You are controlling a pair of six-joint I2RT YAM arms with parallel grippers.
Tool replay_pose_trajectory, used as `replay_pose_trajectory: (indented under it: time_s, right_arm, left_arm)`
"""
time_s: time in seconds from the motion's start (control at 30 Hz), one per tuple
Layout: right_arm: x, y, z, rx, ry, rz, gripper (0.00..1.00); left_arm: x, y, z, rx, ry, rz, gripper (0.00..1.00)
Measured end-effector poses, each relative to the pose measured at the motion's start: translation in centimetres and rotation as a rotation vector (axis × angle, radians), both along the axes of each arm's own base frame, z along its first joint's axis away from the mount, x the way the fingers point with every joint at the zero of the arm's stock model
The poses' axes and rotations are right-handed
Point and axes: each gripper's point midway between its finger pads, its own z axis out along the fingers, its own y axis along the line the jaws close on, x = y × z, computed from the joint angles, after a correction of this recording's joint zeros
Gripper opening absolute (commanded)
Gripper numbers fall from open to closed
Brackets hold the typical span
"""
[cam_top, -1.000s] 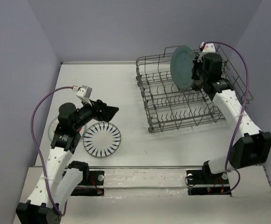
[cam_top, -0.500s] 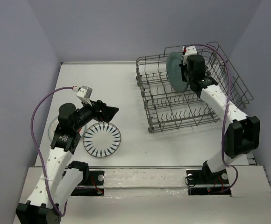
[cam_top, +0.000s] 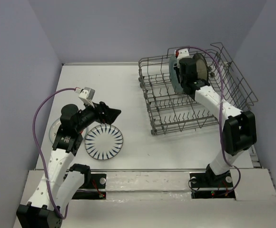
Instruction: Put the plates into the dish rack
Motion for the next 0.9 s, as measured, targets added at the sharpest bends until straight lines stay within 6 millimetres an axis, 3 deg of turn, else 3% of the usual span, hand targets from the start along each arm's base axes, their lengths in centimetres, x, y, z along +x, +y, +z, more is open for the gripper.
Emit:
replay_pose_trajectory:
  time_s: [0.03, 0.1, 0.33, 0.47, 0.57, 0.63, 0.67, 0.73, 0.8, 0.87, 0.9]
  right_arm:
    - [0.0, -0.1, 0.1, -0.004, -0.004, -0.004, 0.55]
    - [0.1, -0.1, 0.4, 0.002, -0.012, -0.005, 0.6]
    - [0.1, 0.3, 2.9, 0.049, -0.049, -0.001, 0.65]
    - [-1.6, 1.2, 5.2, 0.159, -0.069, 0.036, 0.69]
    - [-3.9, 3.5, 8.2, 0.3, -0.106, 0.12, 0.69]
    - [-6.6, 6.6, 10.3, 0.42, -0.142, 0.219, 0.66]
    - [-8.9, 9.4, 11.1, 0.488, -0.146, 0.307, 0.65]
    - [-12.3, 13.3, 11.4, 0.595, -0.126, 0.43, 0.61]
    - [-16.9, 19.0, 10.7, 0.71, -0.063, 0.585, 0.51]
    - [-19.4, 22.3, 9.1, 0.756, 0.002, 0.649, 0.46]
    - [-21.1, 24.4, 7.2, 0.772, 0.059, 0.67, 0.39]
  left_arm:
    - [0.0, 0.0, -0.1, 0.001, 0.003, 0.0, 0.99]
    - [0.1, 0.0, -0.2, 0.002, 0.006, 0.002, 0.99]
    - [0.3, 0.1, -0.4, 0.007, 0.013, 0.008, 0.99]
    - [0.5, 0.2, -0.5, 0.011, 0.011, 0.018, 0.99]
    - [0.7, 0.5, -0.5, 0.017, 0.007, 0.038, 0.99]
    - [1.0, 1.0, -0.5, 0.022, 0.004, 0.072, 0.99]
    - [1.0, 1.2, -0.4, 0.026, 0.001, 0.088, 0.99]
    - [1.2, 2.1, -0.1, 0.03, -0.014, 0.139, 0.99]
    - [1.3, 3.4, 0.7, 0.031, -0.045, 0.204, 0.99]
    - [1.5, 4.3, 1.3, 0.032, -0.069, 0.254, 0.99]
    - [1.6, 4.8, 1.4, 0.036, -0.073, 0.282, 0.99]
